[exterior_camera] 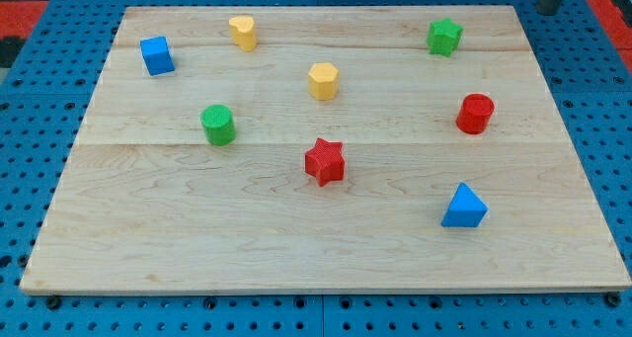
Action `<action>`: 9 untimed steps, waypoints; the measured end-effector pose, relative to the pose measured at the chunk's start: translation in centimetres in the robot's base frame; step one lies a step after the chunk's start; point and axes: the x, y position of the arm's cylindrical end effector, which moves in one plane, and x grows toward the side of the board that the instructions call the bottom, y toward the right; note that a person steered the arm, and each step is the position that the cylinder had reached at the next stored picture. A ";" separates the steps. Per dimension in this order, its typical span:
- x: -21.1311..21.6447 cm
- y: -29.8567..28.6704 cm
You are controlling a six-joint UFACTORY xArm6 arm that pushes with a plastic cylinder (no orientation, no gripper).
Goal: Move your arm towards yellow heart
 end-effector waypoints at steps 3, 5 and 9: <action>-0.2 0.0; 0.5 0.0; 2.9 -8.0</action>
